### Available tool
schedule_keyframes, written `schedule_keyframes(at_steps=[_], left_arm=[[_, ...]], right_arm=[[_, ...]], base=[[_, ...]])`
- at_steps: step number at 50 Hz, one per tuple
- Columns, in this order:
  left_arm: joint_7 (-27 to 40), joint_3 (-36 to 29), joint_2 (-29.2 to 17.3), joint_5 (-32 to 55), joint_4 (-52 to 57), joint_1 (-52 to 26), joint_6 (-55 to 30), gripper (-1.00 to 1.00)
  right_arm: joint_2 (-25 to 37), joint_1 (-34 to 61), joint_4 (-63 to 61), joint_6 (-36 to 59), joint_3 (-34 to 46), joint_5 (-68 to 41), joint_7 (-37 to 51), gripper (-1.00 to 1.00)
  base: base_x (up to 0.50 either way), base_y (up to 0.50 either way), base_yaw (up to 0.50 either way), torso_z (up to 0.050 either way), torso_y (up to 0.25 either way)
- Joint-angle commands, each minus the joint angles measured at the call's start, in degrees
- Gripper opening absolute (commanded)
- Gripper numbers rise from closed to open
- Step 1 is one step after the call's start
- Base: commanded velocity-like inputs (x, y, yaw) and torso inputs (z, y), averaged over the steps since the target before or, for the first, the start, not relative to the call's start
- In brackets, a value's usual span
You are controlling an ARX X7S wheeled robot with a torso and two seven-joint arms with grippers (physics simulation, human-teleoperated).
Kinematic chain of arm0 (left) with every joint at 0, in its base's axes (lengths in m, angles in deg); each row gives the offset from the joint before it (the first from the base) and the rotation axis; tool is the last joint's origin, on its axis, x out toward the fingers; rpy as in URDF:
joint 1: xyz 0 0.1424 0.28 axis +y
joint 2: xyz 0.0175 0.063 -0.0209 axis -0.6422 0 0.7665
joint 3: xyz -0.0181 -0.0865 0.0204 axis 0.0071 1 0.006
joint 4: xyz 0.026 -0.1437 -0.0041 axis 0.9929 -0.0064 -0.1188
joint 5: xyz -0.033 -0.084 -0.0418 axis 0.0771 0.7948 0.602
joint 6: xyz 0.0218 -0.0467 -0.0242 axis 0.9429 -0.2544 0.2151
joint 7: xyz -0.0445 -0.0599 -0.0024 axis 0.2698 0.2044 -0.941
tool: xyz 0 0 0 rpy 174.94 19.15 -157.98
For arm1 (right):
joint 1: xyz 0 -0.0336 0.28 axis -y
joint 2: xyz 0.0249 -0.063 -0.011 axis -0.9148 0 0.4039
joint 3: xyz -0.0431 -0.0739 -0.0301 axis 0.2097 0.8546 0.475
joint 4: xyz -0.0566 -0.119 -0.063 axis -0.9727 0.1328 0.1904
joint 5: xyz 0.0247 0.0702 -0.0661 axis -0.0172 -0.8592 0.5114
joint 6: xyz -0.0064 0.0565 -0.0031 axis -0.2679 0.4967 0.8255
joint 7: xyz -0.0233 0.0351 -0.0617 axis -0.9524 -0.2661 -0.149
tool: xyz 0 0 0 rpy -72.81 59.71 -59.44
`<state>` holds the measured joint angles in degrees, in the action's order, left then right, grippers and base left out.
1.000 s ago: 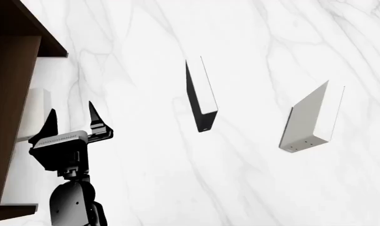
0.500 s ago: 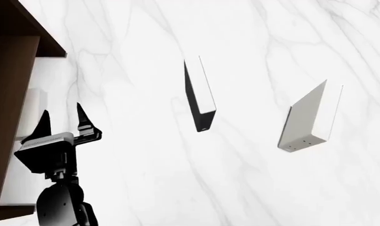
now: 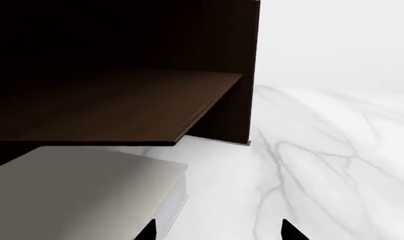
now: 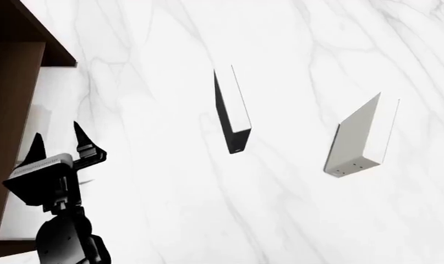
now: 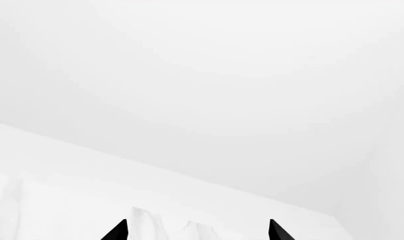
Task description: Pick up the book on the right and place it under the cabinet shelf.
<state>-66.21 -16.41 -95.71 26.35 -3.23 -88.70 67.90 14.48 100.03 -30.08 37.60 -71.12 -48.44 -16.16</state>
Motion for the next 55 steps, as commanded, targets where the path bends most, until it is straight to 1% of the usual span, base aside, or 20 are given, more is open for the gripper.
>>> schedule_keyframes(at_steps=[1,9,12,17,21,23,24,25,26,27,30,33,37,44,48,52,55], left_arm=[[5.46,8.82,1.28,-3.16,-18.69,-0.53,-18.12,1.00],[1.97,6.44,3.19,-3.71,-18.66,-0.16,-18.26,1.00],[0.16,5.35,4.64,-3.98,-18.63,0.15,-18.26,1.00],[-0.89,2.72,6.17,-3.38,-18.62,0.35,-18.28,1.00],[0.09,-10.51,6.22,7.16,-18.59,1.13,-17.87,1.00],[0.79,-18.22,6.22,13.18,-18.38,1.64,-17.57,1.00],[1.39,-22.22,6.22,16.26,-17.59,2.18,-17.71,1.00],[2.41,-26.60,6.21,19.27,-14.92,3.49,-18.85,1.00],[3.50,-29.65,6.19,21.19,-12.11,4.81,-20.06,1.00],[4.42,-31.85,6.16,22.43,-9.37,6.03,-21.33,1.00],[5.67,-35.92,6.10,25.10,-6.55,7.28,-22.45,1.00],[6.62,-38.97,6.06,27.40,-5.24,7.78,-22.93,1.00],[7.27,-42.83,6.05,30.08,-5.11,7.91,-22.46,1.00],[8.52,-47.11,5.68,32.18,-1.74,9.66,-23.17,1.00],[10.66,-49.01,4.35,31.62,4.39,11.66,-24.81,1.00],[14.66,-50.85,1.71,29.66,14.30,14.29,-26.73,1.00],[17.27,-51.90,0.11,27.50,19.32,15.30,-27.00,1.00]], right_arm=[[-5.02,-5.39,-0.05,6.82,-11.25,-4.51,2.39,1.00],[-6.68,-4.95,0.31,8.99,-12.66,-6.12,3.44,1.00],[-7.22,-5.01,0.42,9.52,-13.03,-6.33,3.59,1.00],[-7.38,-3.89,0.83,10.03,-12.61,-6.86,3.84,1.00],[-7.50,-3.18,1.06,10.24,-12.32,-7.16,4.00,1.00],[-7.59,-3.04,1.12,10.34,-12.37,-7.28,4.01,1.00],[-7.62,-2.93,1.15,10.38,-12.33,-7.35,4.03,1.00],[-7.67,-2.84,1.20,10.43,-12.31,-7.38,4.05,1.00],[-7.72,-2.77,1.24,10.50,-12.29,-7.39,4.06,1.00],[-7.77,-2.61,1.29,10.56,-12.21,-7.44,4.08,1.00],[-7.82,-1.85,1.47,10.64,-11.77,-7.67,4.20,1.00],[-7.79,-0.55,1.72,10.59,-10.82,-8.03,4.55,1.00],[-7.99,-1.39,1.38,10.70,-11.63,-8.10,4.67,1.00],[-8.47,-1.57,1.25,10.99,-11.96,-8.29,4.94,1.00],[-9.09,-3.45,0.79,11.42,-13.52,-8.18,4.89,1.00],[-9.87,-5.30,0.54,12.14,-15.30,-8.07,4.79,1.00],[-10.80,-6.75,0.34,12.99,-16.60,-7.91,4.80,1.00]], base=[[0.01,0.00,0.00,0.000,-0.011],[0.01,0.00,0.00,0.000,-0.009],[0.00,0.00,0.00,0.000,-0.012],[0.00,0.00,0.00,0.000,-0.009],[0.01,0.00,0.00,0.000,-0.006],[0.00,0.00,0.00,0.000,-0.006],[0.00,0.00,0.00,0.000,-0.012],[0.01,0.00,0.00,0.000,-0.009],[0.00,0.00,0.00,0.000,0.000],[0.00,0.00,0.00,0.000,-0.011],[0.00,0.00,-0.01,0.000,-0.003],[0.00,0.00,-0.01,0.000,-0.007],[0.00,0.00,-0.01,0.000,-0.006],[0.00,0.00,-0.01,0.000,-0.008],[0.00,0.00,-0.01,0.000,-0.008],[0.00,0.00,-0.01,0.000,-0.011],[0.00,0.00,-0.01,0.000,-0.011]])
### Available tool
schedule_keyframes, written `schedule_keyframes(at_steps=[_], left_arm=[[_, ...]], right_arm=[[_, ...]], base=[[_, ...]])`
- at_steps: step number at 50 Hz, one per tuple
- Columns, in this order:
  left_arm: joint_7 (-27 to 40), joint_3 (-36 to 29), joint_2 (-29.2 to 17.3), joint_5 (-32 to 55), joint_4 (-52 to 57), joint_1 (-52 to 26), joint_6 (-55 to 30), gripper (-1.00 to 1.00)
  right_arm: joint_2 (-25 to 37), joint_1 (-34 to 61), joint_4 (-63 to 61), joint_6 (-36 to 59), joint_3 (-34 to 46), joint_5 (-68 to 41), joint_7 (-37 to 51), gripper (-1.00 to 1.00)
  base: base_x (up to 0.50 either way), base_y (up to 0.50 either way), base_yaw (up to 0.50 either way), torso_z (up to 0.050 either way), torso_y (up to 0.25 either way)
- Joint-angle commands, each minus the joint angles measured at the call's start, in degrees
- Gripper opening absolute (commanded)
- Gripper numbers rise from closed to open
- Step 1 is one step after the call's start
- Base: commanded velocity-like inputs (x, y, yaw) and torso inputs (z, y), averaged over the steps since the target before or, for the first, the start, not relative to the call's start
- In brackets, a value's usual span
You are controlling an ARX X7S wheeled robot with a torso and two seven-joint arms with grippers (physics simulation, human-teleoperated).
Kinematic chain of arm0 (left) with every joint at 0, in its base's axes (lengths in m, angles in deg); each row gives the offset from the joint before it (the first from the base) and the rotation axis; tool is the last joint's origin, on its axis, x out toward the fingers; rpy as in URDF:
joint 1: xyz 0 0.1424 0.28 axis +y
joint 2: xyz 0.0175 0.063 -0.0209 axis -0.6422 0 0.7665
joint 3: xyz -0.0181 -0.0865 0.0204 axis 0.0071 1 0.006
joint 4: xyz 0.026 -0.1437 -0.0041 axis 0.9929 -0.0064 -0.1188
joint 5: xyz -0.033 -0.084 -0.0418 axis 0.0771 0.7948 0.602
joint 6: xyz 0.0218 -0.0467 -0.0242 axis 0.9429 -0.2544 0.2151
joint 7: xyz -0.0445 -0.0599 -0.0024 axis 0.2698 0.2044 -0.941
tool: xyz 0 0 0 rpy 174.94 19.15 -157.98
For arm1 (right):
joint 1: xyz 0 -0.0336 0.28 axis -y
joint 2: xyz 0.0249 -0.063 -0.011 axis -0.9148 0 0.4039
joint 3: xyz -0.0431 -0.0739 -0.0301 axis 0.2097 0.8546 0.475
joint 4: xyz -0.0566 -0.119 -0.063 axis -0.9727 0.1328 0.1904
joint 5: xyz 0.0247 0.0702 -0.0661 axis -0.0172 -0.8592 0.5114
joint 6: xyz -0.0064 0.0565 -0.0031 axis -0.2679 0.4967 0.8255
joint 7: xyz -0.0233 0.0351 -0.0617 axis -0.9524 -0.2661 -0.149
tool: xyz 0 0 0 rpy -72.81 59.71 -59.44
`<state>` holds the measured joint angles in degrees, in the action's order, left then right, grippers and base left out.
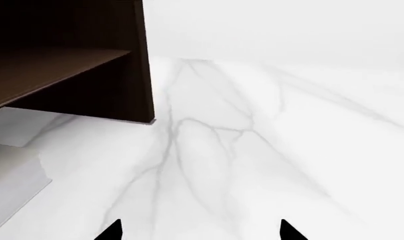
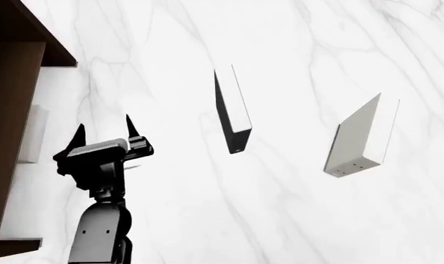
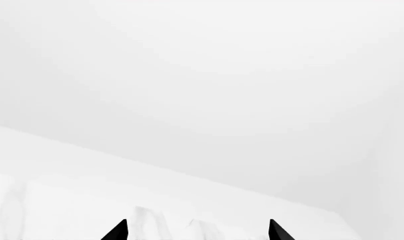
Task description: Pick up the book on the right and place it under the cabinet shelf.
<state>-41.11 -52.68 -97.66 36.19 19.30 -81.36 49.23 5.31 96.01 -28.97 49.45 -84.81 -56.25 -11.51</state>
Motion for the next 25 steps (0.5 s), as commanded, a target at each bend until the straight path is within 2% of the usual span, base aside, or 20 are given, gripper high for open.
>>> schedule_keyframes(at_steps=[1,11,20,25], left_arm=[[-7.30,-15.81,1.72,17.08,-2.36,8.05,-8.14,1.00],[-1.65,-17.68,-2.57,12.76,11.49,10.24,-10.52,1.00],[2.18,-18.55,-7.44,12.79,27.65,11.44,-17.83,1.00],[4.96,-18.20,-10.78,13.87,38.29,11.49,-23.14,1.00]], right_arm=[[-1.89,-3.08,-0.80,1.44,-3.31,-0.16,0.17,1.00],[-3.61,-5.01,-0.82,4.00,-6.72,-1.87,0.82,1.00],[-6.34,-7.11,-0.97,7.08,-9.82,-3.15,1.55,1.00],[-9.87,-9.39,-1.15,10.81,-13.67,-5.33,2.92,1.00]], base=[[0.00,0.00,-0.01,0.000,-0.011],[0.00,0.00,-0.01,0.000,-0.009],[0.00,0.00,0.00,0.000,-0.002],[0.00,0.00,0.00,0.000,0.000]])
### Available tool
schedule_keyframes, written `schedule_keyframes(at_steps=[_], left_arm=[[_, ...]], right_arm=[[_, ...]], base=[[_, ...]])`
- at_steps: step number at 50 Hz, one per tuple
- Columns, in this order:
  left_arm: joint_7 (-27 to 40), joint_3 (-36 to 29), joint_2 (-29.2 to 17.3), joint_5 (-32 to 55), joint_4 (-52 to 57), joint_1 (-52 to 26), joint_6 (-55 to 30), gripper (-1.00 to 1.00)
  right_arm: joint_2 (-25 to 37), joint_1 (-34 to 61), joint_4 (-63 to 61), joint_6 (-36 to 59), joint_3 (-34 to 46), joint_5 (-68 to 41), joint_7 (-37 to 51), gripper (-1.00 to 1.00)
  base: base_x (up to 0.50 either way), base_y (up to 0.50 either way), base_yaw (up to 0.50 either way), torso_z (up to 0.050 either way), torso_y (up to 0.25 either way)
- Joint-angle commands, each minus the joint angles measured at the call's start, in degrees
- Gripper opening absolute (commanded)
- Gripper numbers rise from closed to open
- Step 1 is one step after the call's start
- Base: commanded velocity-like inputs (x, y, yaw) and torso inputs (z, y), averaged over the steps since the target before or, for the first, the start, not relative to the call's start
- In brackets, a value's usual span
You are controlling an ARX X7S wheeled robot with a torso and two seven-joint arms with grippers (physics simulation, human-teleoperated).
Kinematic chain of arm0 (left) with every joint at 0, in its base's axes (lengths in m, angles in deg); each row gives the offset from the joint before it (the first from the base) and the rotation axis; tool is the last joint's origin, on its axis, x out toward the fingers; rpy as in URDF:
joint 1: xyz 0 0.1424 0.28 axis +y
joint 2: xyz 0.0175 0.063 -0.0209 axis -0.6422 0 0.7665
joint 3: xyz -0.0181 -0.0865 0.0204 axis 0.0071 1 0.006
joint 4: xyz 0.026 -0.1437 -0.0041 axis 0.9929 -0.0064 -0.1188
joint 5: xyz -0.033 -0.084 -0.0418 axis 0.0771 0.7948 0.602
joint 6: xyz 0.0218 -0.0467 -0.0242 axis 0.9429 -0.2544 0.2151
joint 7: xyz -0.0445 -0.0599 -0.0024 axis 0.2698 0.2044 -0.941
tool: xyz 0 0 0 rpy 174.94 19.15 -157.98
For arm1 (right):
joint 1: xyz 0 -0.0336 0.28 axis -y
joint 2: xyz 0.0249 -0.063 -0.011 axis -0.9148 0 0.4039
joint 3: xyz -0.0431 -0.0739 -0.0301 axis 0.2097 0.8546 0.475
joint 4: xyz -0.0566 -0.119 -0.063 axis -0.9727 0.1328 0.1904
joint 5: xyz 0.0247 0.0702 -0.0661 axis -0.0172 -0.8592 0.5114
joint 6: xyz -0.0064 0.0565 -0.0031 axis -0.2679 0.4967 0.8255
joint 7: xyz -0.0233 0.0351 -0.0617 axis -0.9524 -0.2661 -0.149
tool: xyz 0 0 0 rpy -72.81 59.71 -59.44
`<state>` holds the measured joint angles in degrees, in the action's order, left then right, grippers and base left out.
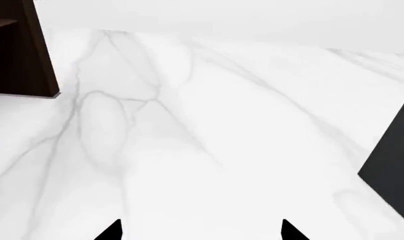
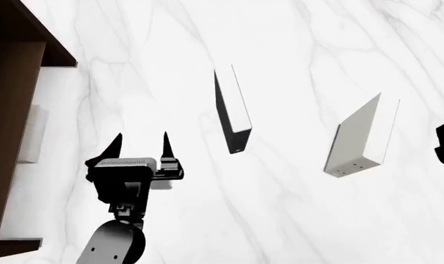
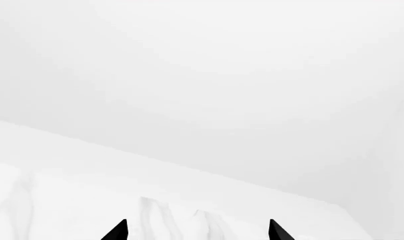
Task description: Pick up the book on the right and place it under the cabinet shelf.
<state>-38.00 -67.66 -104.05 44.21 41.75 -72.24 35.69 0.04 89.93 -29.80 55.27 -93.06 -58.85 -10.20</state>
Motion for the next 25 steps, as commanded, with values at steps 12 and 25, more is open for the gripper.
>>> schedule_keyframes(at_steps=[12,25], left_arm=[[6.55,-2.95,-8.88,7.69,32.54,0.54,-18.58,1.00],[9.92,-1.17,-11.85,10.58,42.47,-1.60,-24.10,1.00]], right_arm=[[-13.48,-6.84,-0.29,14.27,-12.33,-10.87,7.42,1.00],[-19.99,-10.32,0.04,21.42,-17.99,-16.16,10.62,1.00]], base=[[0.00,0.00,0.00,0.000,0.000],[0.00,0.00,0.00,0.000,0.000]])
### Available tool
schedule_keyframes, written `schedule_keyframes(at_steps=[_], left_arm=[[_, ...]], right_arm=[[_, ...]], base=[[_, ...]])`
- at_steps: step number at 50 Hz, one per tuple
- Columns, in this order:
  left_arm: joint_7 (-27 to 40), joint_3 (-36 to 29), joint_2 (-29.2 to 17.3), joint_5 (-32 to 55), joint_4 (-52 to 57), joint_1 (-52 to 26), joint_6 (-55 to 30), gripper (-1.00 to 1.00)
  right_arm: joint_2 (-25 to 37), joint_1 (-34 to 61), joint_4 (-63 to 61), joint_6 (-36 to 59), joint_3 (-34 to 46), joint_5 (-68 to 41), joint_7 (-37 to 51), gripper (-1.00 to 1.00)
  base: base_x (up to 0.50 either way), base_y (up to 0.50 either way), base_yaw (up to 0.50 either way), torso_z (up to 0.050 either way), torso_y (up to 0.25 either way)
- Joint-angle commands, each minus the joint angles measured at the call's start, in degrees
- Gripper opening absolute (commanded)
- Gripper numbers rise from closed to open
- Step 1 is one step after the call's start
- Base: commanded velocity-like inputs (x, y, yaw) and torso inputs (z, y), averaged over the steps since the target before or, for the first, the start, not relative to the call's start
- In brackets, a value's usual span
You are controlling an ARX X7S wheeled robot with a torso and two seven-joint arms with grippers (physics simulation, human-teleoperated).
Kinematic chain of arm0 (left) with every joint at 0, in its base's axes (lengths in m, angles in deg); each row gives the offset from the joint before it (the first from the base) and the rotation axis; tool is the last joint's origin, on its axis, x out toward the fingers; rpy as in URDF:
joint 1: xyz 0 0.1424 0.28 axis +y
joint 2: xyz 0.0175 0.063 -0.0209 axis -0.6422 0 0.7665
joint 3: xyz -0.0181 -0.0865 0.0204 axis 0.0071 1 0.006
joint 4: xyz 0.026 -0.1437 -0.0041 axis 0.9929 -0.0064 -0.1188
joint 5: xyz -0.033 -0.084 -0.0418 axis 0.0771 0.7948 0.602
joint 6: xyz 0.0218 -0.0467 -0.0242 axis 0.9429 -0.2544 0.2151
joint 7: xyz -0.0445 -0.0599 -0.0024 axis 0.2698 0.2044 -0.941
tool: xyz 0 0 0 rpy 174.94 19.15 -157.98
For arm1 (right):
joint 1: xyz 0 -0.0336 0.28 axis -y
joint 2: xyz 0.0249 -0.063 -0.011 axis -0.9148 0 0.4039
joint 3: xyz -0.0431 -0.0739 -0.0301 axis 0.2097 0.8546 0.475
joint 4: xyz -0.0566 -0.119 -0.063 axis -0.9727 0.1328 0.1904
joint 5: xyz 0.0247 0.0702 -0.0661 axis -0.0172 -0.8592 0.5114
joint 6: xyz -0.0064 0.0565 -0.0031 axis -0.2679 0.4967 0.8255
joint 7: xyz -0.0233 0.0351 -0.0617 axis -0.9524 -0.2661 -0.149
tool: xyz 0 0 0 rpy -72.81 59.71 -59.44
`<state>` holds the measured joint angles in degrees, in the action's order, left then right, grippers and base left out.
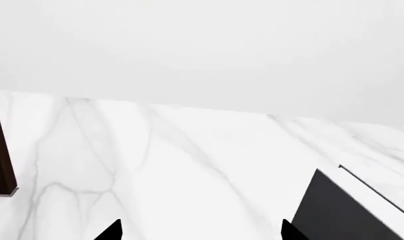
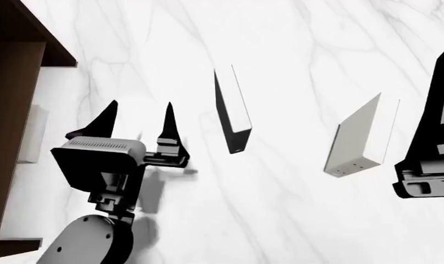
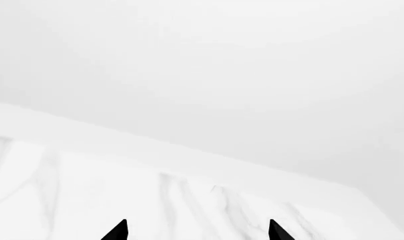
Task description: Pick up the book on the right and place it under the cabinet shelf.
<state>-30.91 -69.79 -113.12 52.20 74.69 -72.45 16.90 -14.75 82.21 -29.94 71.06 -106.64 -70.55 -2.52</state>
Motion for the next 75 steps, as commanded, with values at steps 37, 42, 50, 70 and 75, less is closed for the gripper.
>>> schedule_keyframes(at_steps=[37,42,50,70,75], left_arm=[[9.79,5.80,-8.07,11.09,24.49,-7.46,-15.02,1.00],[11.40,7.14,-8.92,13.54,26.66,-8.84,-16.59,1.00],[12.91,8.97,-10.39,16.46,28.30,-10.50,-18.13,1.00],[14.86,12.44,-13.01,19.83,29.87,-10.51,-18.26,1.00],[14.95,12.89,-13.31,20.00,29.79,-10.43,-17.99,1.00]], right_arm=[[-9.52,-4.88,-0.30,9.11,-6.07,-2.91,1.15,1.00],[-10.20,-5.07,-0.34,9.15,-5.25,-2.52,1.20,1.00],[-10.85,-5.02,-0.35,9.16,-4.61,-2.50,1.47,1.00],[-12.17,-5.11,-0.38,9.20,-3.46,-5.16,4.92,1.00],[-12.44,-5.18,-0.38,9.20,-3.38,-4.76,4.59,1.00]], base=[[0.00,0.00,0.00,0.000,0.126],[0.00,0.00,0.00,0.000,0.136],[0.00,0.00,0.00,0.000,0.137],[0.00,0.00,0.00,0.000,0.184],[0.00,0.00,0.00,0.000,0.250]])
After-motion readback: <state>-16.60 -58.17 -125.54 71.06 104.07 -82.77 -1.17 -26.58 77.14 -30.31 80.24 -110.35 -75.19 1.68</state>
